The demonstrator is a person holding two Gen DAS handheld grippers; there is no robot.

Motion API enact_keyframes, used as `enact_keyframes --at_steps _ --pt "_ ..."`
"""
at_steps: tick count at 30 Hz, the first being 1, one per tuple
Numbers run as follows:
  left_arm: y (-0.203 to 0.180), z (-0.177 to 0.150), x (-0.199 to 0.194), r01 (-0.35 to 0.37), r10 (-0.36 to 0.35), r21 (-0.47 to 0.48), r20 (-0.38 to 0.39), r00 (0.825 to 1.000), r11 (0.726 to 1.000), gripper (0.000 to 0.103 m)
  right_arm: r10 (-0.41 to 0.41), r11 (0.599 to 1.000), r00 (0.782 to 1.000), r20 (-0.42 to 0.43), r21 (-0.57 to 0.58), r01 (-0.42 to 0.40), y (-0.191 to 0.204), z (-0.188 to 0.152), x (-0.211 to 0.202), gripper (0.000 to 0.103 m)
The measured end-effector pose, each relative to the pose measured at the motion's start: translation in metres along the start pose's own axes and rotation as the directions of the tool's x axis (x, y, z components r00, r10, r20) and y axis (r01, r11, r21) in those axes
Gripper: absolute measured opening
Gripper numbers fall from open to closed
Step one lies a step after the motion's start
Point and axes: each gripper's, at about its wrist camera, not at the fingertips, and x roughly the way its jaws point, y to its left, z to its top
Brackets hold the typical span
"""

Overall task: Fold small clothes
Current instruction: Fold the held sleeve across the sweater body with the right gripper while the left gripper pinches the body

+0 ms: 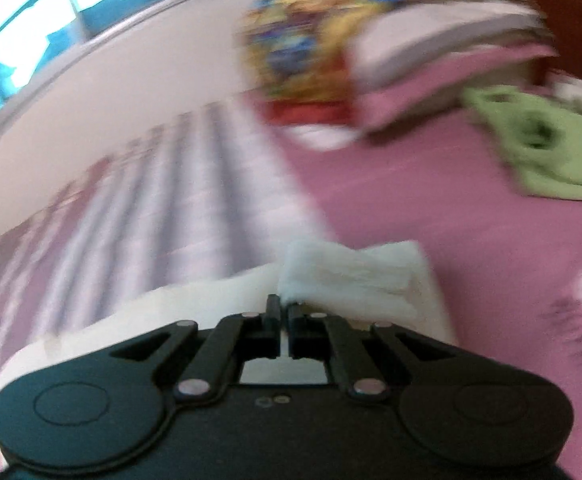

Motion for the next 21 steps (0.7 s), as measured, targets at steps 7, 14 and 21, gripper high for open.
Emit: enact_keyframes --at_steps 7,14,21 --pt "0.053 0.003 -0.005 -0.018 0.020 -0.056 0.035 0.999 0.998 0.103 0.244 0.957 0.944 -0.222 -0.102 -0.271 0.113 -0.064 0.032 0.018" --pt "0.052 0.006 0.002 0.160 -0.159 -0.112 0.019 0.987 0.981 0.103 0.283 0.946 0.922 -0.264 -0.082 -0.313 0.108 -0.085 0.018 0.057" --pt "-0.016 0.013 0.010 0.332 -0.337 -0.121 -0.020 0.941 0.936 0.103 0.150 0.983 0.978 -0.143 -0.082 -0.163 0.054 -0.063 -0.017 0.058"
